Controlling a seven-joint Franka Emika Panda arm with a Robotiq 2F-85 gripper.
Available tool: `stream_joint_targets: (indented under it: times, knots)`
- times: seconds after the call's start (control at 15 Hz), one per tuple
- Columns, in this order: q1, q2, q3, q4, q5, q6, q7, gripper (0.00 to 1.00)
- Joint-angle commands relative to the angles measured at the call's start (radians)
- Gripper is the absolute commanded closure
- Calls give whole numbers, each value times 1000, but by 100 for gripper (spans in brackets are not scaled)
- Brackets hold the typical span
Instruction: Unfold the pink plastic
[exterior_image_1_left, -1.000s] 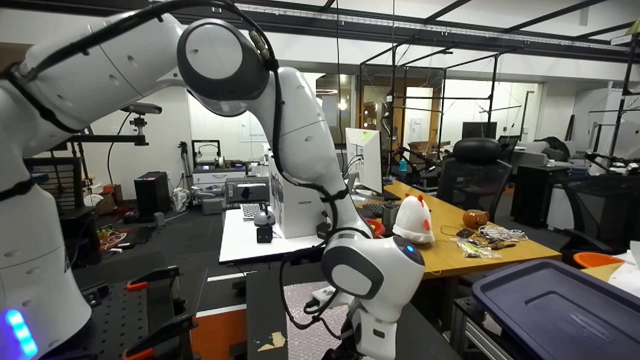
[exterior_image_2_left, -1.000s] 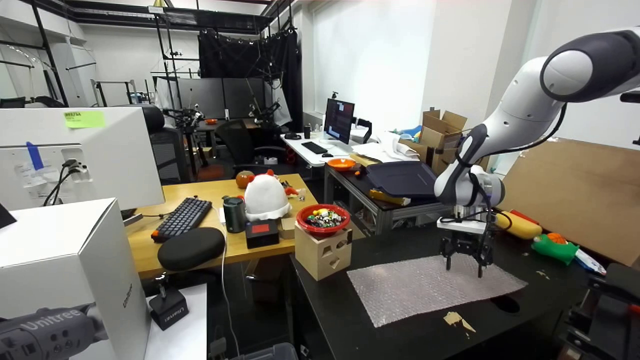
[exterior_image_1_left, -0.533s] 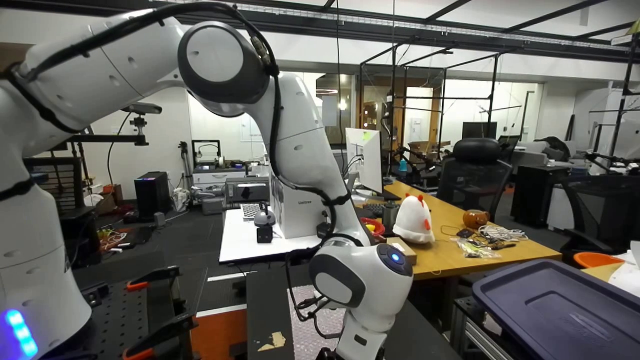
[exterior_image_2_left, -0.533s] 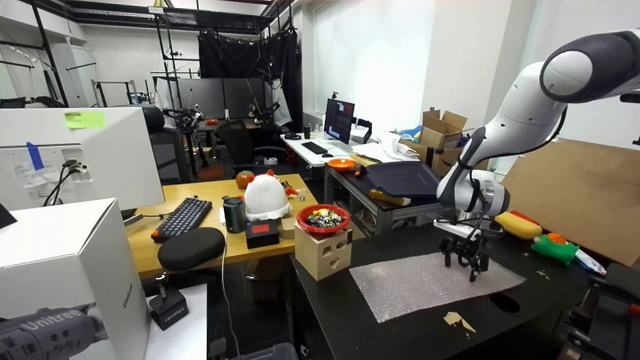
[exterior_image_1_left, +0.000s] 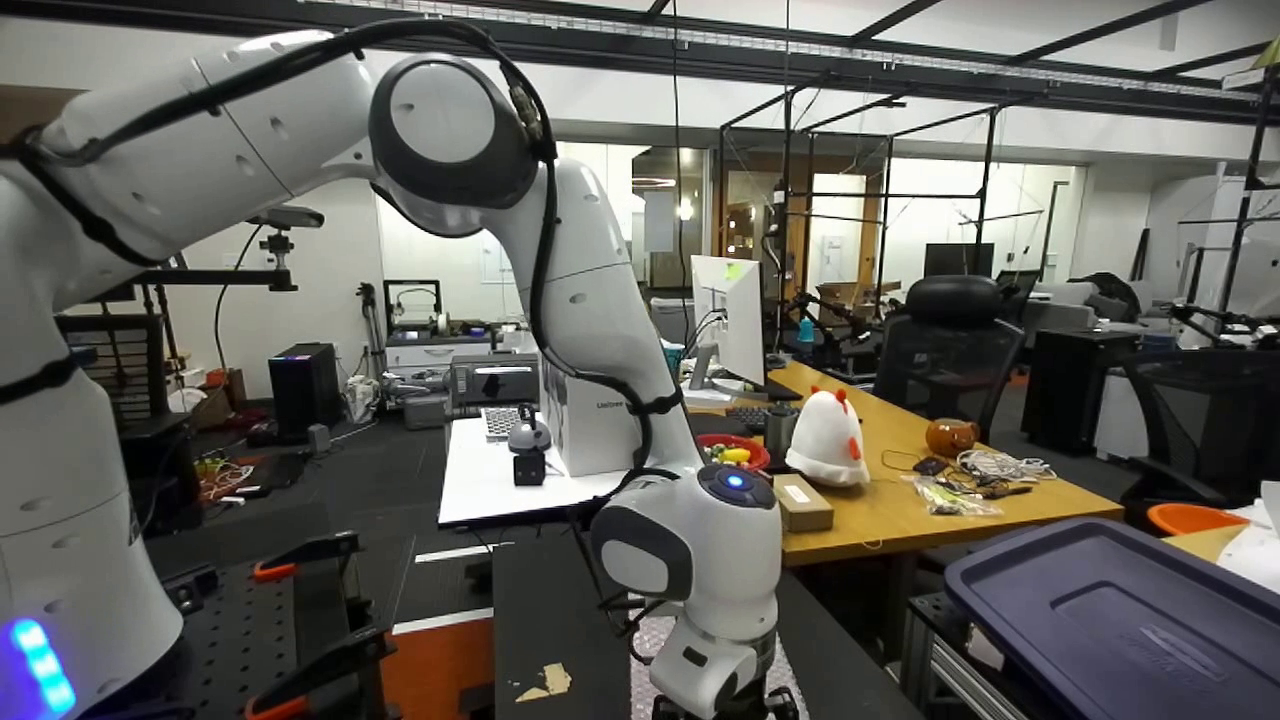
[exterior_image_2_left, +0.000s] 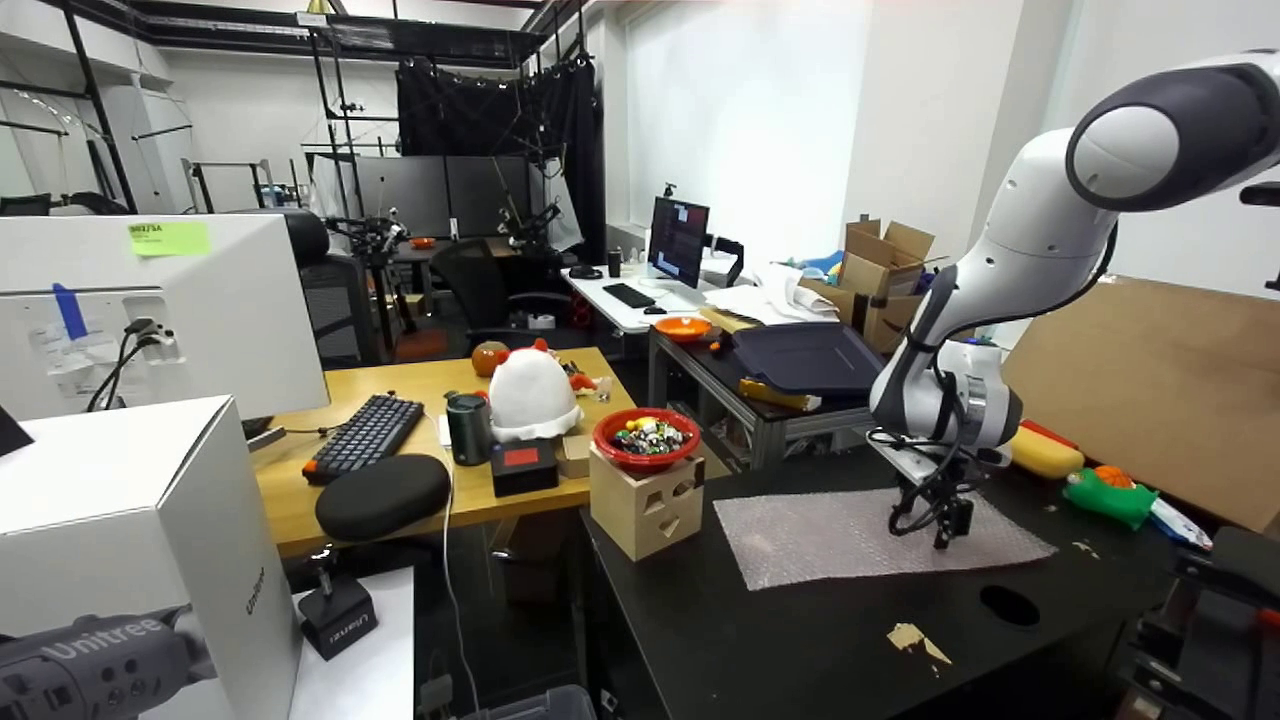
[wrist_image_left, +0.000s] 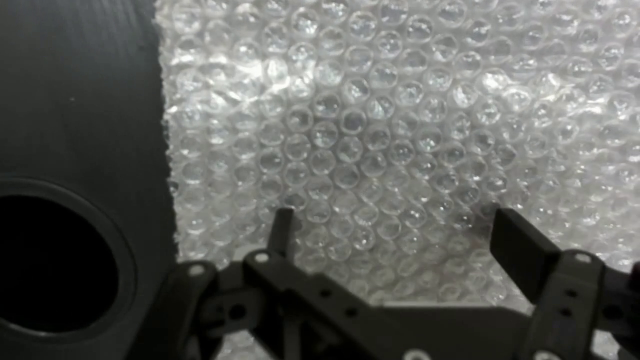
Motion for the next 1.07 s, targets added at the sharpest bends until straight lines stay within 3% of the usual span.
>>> stream_joint_targets:
  times: [0.0, 0.33, 1.0]
  knots:
    - [81, 7, -67, -47, -20, 52, 108, 0]
    - [113, 16, -99, -53, -105, 46, 92, 0]
    - [72, 0, -116, -48, -282, 48, 91, 0]
